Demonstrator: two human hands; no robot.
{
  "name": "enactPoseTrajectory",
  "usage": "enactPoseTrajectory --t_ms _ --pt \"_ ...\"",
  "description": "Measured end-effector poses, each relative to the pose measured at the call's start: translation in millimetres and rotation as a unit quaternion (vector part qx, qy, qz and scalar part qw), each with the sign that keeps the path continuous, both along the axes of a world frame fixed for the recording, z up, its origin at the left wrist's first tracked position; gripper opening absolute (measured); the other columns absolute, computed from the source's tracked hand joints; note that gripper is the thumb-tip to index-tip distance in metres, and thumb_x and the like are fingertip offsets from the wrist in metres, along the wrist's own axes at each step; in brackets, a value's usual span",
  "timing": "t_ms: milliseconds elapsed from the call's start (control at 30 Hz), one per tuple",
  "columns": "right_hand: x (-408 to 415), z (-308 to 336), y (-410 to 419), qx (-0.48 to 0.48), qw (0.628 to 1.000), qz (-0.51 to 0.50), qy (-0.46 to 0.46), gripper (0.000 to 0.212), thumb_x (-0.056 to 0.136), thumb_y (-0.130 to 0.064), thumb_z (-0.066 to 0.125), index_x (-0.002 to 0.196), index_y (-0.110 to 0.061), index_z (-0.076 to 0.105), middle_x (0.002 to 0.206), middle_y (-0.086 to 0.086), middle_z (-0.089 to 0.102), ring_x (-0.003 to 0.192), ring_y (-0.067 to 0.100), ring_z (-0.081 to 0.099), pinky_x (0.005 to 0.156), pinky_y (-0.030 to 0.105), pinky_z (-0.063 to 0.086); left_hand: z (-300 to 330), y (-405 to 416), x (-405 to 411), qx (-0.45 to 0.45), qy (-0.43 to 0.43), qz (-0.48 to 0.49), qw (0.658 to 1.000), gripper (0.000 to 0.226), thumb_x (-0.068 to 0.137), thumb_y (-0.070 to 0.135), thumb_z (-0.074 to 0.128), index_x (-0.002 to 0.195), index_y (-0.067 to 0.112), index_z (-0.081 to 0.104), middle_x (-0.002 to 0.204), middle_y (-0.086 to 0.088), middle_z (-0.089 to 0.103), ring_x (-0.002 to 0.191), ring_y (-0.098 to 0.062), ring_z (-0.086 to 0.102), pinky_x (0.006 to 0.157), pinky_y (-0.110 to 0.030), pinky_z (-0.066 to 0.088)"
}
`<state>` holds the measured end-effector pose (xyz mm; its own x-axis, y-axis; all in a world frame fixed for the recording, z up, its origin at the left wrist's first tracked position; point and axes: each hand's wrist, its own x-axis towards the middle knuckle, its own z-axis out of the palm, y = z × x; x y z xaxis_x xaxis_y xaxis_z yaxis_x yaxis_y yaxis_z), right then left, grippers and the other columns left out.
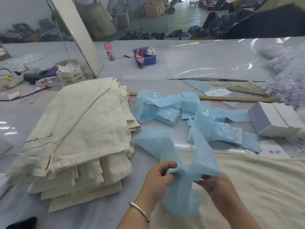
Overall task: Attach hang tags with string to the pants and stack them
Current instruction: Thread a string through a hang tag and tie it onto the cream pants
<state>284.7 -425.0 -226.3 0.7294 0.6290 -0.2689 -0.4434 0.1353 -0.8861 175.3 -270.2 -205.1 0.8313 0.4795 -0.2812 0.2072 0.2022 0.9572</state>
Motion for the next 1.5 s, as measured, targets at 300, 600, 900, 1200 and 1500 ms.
enactPoseTrajectory --t_ms 300,600,900,1200,1500 --pt "20.4 45.5 5.3 -0.136 0.973 0.181 -0.04 0.051 0.1 -0.019 0.046 0.147 -0.006 0.032 0.152 0.015 0.035 0.14 0.028 0.034 0.109 0.028 0.031 10.6 -29.5 -22.3 0.17 0.007 -0.273 0.947 0.052 0.076 -0.002 0.061 0.11 0.037 0.067 0.102 0.036 0.065 0.104 0.017 0.057 0.087 -0.007 0.043" --pt "0.4 45.3 31.5 -0.061 0.996 0.001 -0.067 0.048 0.072 0.029 0.057 0.109 0.0 0.065 0.097 0.018 0.069 0.08 0.021 0.065 0.072 0.029 0.053 20.7 -6.7 -34.0 -0.067 -0.038 -0.31 0.948 0.092 0.071 0.034 0.082 0.148 0.015 0.036 0.149 -0.007 0.045 0.14 -0.024 0.039 0.116 -0.04 0.029" --pt "39.0 80.8 74.1 -0.115 0.931 -0.311 -0.155 0.038 0.082 0.011 0.055 0.104 -0.018 0.066 0.105 -0.003 0.068 0.092 0.003 0.064 0.08 0.022 0.054 42.8 6.8 -14.8 -0.058 0.04 -0.188 0.98 0.068 0.061 0.078 0.068 0.116 0.039 0.066 0.123 0.01 0.067 0.116 -0.012 0.06 0.102 -0.036 0.044" --pt "34.0 110.5 136.7 -0.134 0.962 -0.089 -0.222 0.048 0.095 -0.011 0.054 0.142 -0.011 0.045 0.132 0.002 0.052 0.122 0.016 0.049 0.103 0.02 0.035 45.5 -7.0 22.6 -0.241 -0.084 -0.059 0.965 0.068 0.067 0.034 0.081 0.128 0.018 0.057 0.113 -0.004 0.069 0.098 -0.023 0.068 0.077 -0.043 0.057" --pt "85.0 77.7 110.4 -0.199 0.964 -0.006 -0.178 0.031 0.097 -0.029 0.052 0.128 -0.03 0.057 0.124 0.002 0.057 0.11 0.019 0.055 0.085 0.034 0.05 32.6 57.0 46.1 0.112 0.01 0.281 0.953 0.02 0.081 -0.006 0.066 0.09 0.011 0.071 0.083 -0.003 0.074 0.079 -0.018 0.067 0.069 -0.028 0.052"
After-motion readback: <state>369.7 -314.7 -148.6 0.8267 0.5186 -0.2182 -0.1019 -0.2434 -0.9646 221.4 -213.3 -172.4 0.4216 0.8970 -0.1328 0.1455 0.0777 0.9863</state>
